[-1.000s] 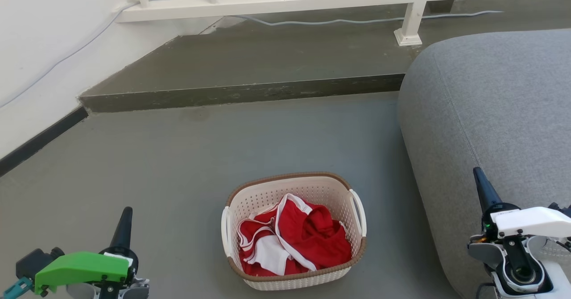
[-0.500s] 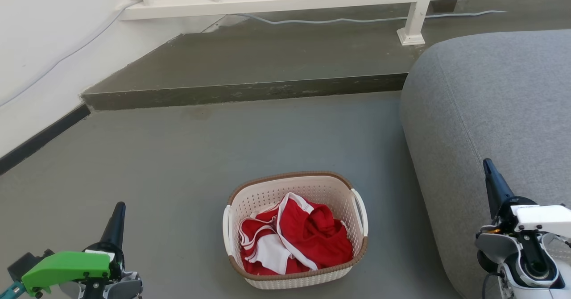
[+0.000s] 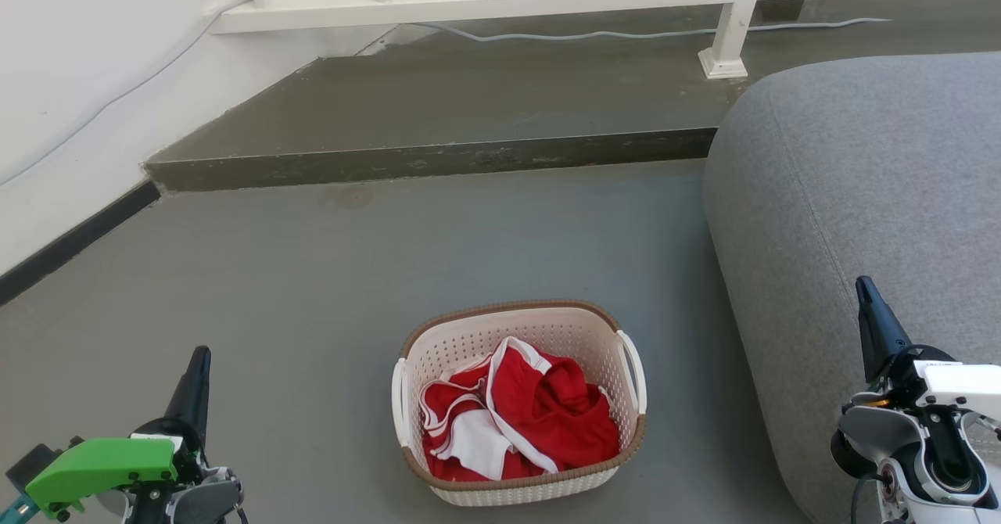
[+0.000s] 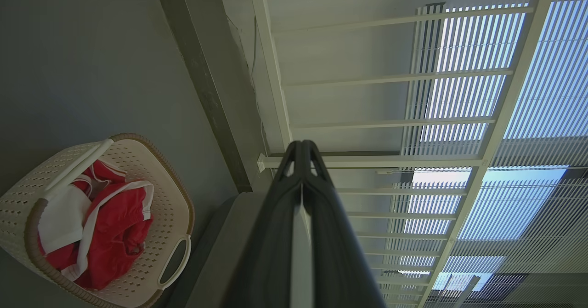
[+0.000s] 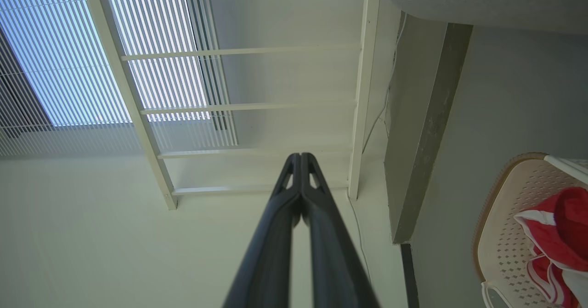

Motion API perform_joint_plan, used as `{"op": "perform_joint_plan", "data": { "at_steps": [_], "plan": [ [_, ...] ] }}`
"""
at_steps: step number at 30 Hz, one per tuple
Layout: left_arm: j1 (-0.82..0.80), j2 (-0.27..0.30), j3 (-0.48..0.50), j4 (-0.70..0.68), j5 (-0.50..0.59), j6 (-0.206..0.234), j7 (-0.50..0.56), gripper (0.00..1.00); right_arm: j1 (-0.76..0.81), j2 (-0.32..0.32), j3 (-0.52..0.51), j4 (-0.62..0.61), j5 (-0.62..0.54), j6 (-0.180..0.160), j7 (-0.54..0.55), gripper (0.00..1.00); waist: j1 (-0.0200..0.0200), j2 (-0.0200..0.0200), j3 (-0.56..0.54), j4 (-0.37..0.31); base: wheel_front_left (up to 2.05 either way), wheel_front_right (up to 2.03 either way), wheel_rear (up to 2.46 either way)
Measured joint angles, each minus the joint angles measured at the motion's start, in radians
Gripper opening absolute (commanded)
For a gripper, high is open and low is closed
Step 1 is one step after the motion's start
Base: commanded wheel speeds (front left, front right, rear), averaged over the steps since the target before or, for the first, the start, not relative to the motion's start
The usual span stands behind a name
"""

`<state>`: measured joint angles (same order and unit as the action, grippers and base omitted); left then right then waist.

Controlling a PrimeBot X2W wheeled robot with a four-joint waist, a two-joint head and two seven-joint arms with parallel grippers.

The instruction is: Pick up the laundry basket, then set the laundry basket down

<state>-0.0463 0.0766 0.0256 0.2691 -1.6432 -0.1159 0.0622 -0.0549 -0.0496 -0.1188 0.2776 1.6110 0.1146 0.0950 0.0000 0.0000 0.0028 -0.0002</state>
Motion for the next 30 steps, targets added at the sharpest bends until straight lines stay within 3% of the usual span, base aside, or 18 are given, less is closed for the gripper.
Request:
{"op": "perform_joint_plan", "data": {
  "at_steps": [30],
  "plan": [
    [-0.001,0.0,0.002,0.008,-0.001,-0.004,0.007,0.0,0.0,0.001,-0.001,0.0,0.0,0.0,0.002,0.0,0.0,0.0,0.0,0.0,0.0,0.0,0.0]
  ]
}}
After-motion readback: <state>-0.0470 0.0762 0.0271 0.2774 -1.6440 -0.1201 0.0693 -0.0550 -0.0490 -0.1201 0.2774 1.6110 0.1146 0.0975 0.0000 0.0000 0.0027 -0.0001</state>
